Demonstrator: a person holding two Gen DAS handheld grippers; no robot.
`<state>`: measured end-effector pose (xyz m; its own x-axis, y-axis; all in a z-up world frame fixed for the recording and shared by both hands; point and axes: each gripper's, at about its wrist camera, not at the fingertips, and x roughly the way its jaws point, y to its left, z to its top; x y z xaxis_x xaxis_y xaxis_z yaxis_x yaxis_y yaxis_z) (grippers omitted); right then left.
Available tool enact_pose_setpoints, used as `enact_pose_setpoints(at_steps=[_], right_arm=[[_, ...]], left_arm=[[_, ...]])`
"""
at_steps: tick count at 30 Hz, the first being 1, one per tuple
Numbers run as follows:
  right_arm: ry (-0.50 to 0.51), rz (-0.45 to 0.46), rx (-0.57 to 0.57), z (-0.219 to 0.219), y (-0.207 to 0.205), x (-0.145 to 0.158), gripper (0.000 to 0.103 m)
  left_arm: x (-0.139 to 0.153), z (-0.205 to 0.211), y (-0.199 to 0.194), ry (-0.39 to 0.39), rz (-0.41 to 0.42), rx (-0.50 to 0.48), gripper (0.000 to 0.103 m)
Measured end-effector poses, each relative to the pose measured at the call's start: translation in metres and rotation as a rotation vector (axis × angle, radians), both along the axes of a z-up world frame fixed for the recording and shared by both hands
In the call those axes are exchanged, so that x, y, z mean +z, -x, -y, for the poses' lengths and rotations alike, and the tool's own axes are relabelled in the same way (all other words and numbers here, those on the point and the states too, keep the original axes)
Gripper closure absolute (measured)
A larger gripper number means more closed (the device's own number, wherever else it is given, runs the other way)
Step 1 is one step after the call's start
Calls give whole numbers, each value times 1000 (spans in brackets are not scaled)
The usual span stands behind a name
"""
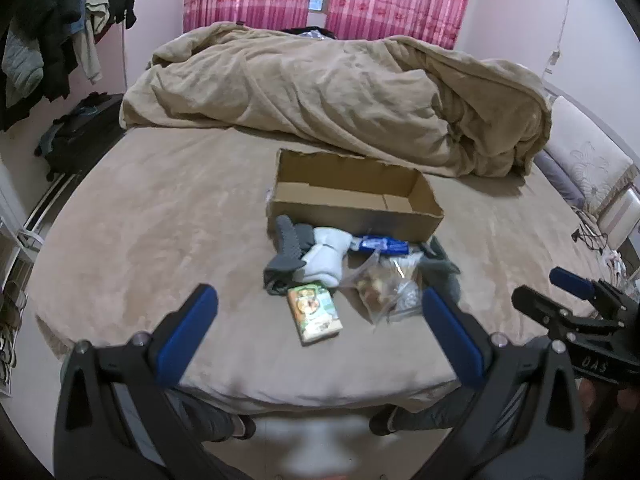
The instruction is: Organize objects
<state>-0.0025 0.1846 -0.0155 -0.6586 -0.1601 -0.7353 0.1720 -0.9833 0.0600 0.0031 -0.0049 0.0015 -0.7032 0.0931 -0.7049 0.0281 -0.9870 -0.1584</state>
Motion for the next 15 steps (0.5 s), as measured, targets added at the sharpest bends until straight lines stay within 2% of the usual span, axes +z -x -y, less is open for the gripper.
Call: enact_pose_setpoints(at_steps=[15], right_arm=[[36, 12, -13, -6, 3, -4, 14]], left_arm=[[2, -1, 1, 18, -12, -13, 0]])
